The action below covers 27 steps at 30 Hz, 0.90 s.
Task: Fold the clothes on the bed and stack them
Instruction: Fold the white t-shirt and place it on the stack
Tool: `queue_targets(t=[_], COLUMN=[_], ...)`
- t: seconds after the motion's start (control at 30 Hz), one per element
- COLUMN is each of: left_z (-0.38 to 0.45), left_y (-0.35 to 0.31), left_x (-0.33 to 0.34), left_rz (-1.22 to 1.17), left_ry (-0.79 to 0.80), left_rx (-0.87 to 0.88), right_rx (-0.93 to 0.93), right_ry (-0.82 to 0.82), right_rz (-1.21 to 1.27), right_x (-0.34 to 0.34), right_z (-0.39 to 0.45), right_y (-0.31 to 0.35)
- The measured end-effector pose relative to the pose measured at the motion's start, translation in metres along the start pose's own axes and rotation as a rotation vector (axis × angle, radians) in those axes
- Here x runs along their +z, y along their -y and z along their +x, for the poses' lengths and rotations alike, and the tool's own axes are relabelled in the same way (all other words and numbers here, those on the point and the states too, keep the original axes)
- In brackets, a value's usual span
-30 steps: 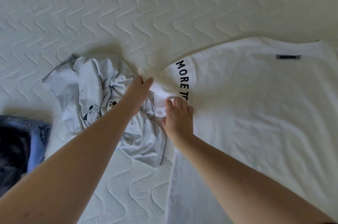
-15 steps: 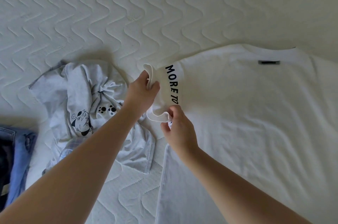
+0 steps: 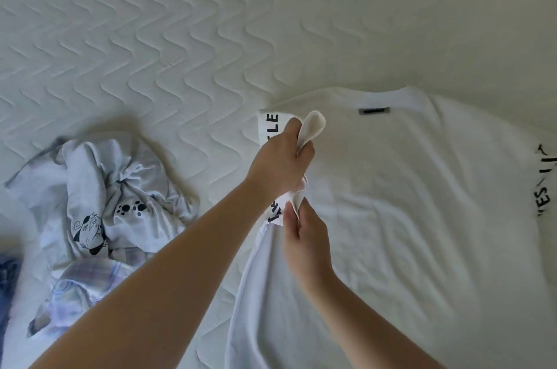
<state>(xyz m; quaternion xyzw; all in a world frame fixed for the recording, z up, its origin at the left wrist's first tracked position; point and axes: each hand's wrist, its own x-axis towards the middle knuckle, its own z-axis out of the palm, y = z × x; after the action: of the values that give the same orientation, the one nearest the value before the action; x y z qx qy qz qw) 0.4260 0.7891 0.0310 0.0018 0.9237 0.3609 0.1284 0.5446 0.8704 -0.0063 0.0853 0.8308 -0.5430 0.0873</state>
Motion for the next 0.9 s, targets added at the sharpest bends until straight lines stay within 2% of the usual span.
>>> queue_targets(t=[0.17,0.27,0.43,0.5,0.57,0.63,0.7,0.8,0.9], left_z=[0.020,0.029,0.034,0.036,0.045,0.062,0.082,0.111,0.138], left_y=[-0.040,-0.053,-0.048,-0.036,-0.018,0.004,0.025,0.043,0.046], left_x=[0.058,0.090,0.120,0.116,0.102,0.083,0.063,0.041,0.034], left_rz=[-0.021,0.009,0.028,0.040,0.076,0.176,0.341,0.503,0.499], left_ry=[0.011,0.052,0.267,0.241,0.133,0.097,0.136,0.214,0.255], left_rx=[-0.012,-0.003,-0.048,0.034,0.101,0.080,0.048,0.078,0.115], right_rx=[0.108,0.183,0.383,0.437,0.510,0.597,0.650,0.579,0.478], right_ry=[-0.101,-0.092,-0.033,-0.068,-0.088,-0.049,-0.032,-0.057,-0.015], right_rz=[0.082,0.098,0.198,0.315,0.377,0.433,0.507,0.400,0.309], right_x=[-0.043,-0.061,-0.081,-0.089,-0.093,-0.092,-0.087,-0.086,-0.091], right_z=[-0.002,-0.003,0.008,0.016,0.022,0.025,0.028,0.030,0.032], right_y=[-0.030,-0.047,-0.072,-0.080,-0.083,-0.085,-0.086,-0.087,-0.087])
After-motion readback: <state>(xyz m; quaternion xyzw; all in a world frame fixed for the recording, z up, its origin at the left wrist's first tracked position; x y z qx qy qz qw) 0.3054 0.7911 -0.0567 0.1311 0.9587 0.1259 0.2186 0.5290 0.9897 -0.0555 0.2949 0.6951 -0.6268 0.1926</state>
